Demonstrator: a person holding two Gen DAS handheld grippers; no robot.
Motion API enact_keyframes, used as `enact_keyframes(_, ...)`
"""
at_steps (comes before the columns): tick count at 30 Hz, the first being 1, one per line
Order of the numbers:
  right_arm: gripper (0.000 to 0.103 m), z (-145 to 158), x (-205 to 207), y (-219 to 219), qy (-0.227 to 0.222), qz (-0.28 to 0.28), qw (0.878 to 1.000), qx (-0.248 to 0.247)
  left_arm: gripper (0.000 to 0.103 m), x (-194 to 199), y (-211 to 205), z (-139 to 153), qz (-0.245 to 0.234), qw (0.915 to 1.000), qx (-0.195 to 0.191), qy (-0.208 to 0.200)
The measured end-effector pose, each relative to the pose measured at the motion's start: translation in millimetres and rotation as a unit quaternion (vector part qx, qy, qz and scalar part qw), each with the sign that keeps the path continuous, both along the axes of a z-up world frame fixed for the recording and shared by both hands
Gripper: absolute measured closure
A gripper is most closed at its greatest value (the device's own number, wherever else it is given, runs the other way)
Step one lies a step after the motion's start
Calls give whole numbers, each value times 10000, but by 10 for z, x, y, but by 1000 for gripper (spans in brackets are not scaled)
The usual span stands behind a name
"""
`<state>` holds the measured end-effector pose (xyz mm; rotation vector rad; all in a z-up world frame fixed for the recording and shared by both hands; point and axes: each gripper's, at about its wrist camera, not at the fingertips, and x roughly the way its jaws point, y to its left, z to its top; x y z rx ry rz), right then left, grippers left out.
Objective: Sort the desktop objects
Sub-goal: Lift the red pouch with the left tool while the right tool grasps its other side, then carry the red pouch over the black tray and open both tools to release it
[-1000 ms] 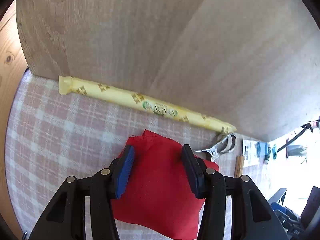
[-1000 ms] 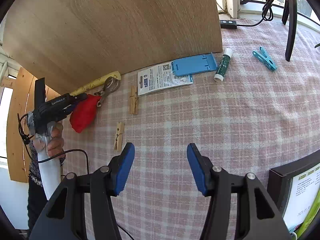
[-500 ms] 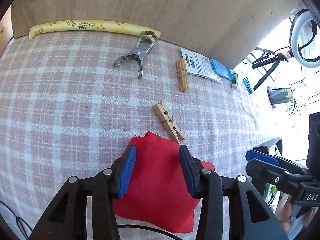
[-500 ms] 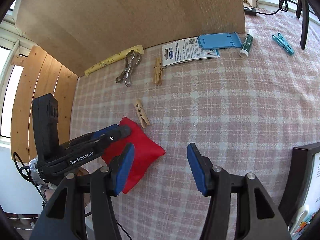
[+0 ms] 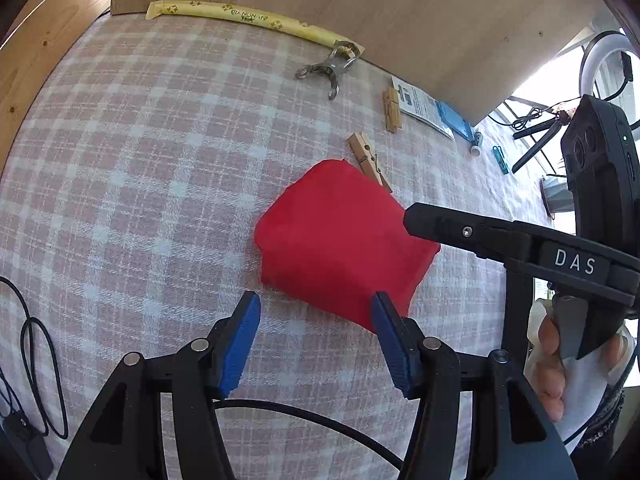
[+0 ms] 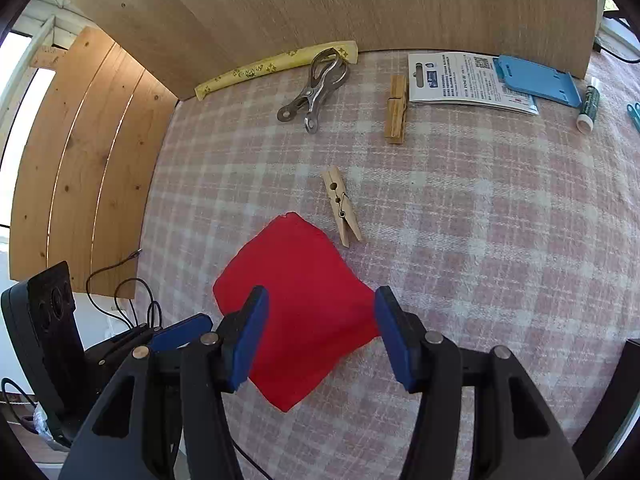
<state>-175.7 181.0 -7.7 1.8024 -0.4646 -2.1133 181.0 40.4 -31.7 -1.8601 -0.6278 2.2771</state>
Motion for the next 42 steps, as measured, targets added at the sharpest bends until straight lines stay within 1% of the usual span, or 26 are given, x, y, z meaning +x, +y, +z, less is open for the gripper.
enact_keyframes(2,49,-92,-49,-92,-91,94,9999,63,48,-36,17,-52,90,9998,180,-29)
enact_keyframes(4,49,-171,-66,-143,-178,126,9997,61,48,-73,70,-56,103,9998,123,71)
enact_keyframes(8,47,-228,-20,-150,-178,83,9998,-63,48,-93,133,-65,126,9998,28,181)
enact_keyframes(10,47,-238,37,-116,-205,60,9996,-178,52,-74,141,-64,138,9996,92,224)
enact_keyframes(12,49,-245,112,-94,-264,41,9992,-314,58,-35,181,-40,21,9996,155,235)
enact_keyframes(13,49,-239,161,-79,-272,29,9989,-380,58,-2,226,-7,-45,9996,87,264)
enact_keyframes(15,49,-200,258,-37,-233,-45,9988,-422,58,59,355,69,-241,9990,-71,378)
enact_keyframes(17,49,-148,358,20,-153,-134,9989,-425,58,111,463,142,-359,9983,-136,443)
enact_keyframes(20,49,-26,524,169,-15,-314,9984,-461,58,174,619,256,-515,9973,-63,518)
enact_keyframes(24,49,227,810,463,278,-625,9965,-490,58,271,939,505,-843,9936,-18,750)
enact_keyframes(30,49,557,1347,1094,603,-1325,9883,-465,58,364,1600,812,-1574,9822,126,1015)
enact_keyframes(33,49,693,1655,1433,711,-1667,9828,-364,58,403,1984,916,-1969,9740,275,1084)
enact_keyframes(37,49,847,2055,1872,795,-2100,9743,-163,58,475,2541,1030,-2492,9606,427,1152)
enact_keyframes(42,49,959,2563,2391,831,-2651,9606,14,58,617,3155,1127,-3116,9414,610,1138)
